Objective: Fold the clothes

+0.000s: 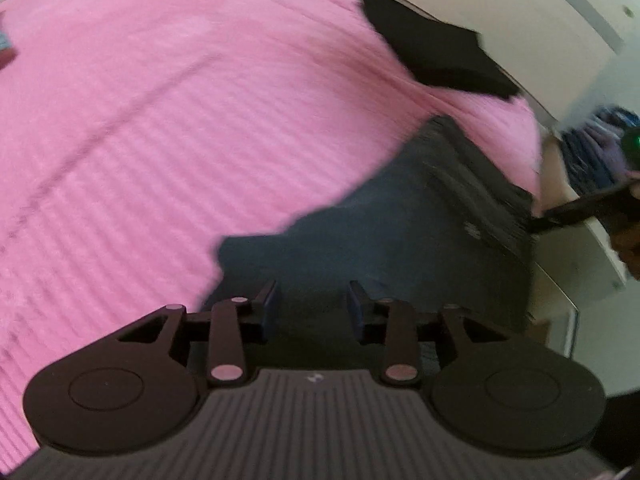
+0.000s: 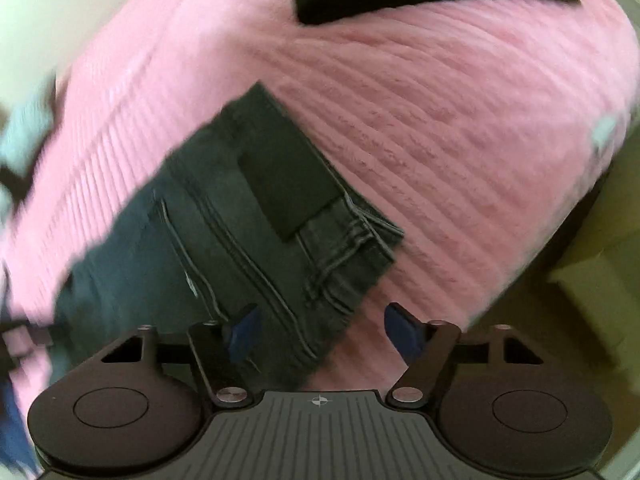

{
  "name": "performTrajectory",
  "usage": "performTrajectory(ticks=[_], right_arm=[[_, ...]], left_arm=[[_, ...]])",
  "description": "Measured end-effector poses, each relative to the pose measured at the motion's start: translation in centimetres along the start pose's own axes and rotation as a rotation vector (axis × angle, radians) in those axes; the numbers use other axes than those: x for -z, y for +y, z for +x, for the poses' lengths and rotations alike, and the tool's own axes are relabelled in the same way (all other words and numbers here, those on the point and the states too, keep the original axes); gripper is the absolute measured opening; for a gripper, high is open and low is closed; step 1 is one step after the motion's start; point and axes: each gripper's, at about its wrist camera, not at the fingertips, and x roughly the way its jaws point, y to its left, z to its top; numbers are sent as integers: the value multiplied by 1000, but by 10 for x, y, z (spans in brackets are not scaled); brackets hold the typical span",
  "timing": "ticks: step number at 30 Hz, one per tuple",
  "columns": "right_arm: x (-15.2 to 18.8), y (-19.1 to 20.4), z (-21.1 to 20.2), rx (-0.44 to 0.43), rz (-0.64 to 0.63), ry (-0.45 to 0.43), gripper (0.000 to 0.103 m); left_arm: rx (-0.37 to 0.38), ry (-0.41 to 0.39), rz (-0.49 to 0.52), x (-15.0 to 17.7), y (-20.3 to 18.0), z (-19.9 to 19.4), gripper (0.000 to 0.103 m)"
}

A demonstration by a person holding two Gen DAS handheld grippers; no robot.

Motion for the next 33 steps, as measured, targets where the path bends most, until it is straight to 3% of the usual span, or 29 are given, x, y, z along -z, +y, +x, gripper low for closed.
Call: performTrajectory(ticks=[1, 2, 3, 7, 9, 13, 15, 17, 21, 27, 33], right_arm=[[-2, -5, -1, 9, 51, -8, 35], [-3, -10, -3, 24, 103, -13, 25], [-5, -15, -5, 24, 143, -21, 21], [-5, -4, -30, -1, 33, -81, 18], [-3, -15, -21, -13, 57, -62, 18], [-6, -27, -6, -32, 70, -2, 27], [-10, -17, -13, 45, -18, -9, 72], [-15, -7, -21, 98, -101, -12, 74], [-23, 17, -38, 107, -235, 0, 74], [-17, 85, -37, 7, -424, 58, 74], [19, 178, -28, -114, -635, 103, 74]], left_arm=[[12, 26, 20, 3, -9, 3, 32], [14, 50, 48, 8, -18, 6, 32], [18, 71, 64, 11, -24, 10, 32], [35, 143, 114, 20, -44, 23, 32], [39, 150, 137, 23, -51, 21, 32], [33, 174, 143, 31, -59, 24, 32], [6, 185, 135, 32, -59, 22, 32], [-37, 184, 97, 37, -55, 9, 32], [-162, 196, -48, 62, -45, -25, 32], [-377, 224, -283, 115, -43, -93, 36], [-521, 200, -491, 183, -59, -161, 50]])
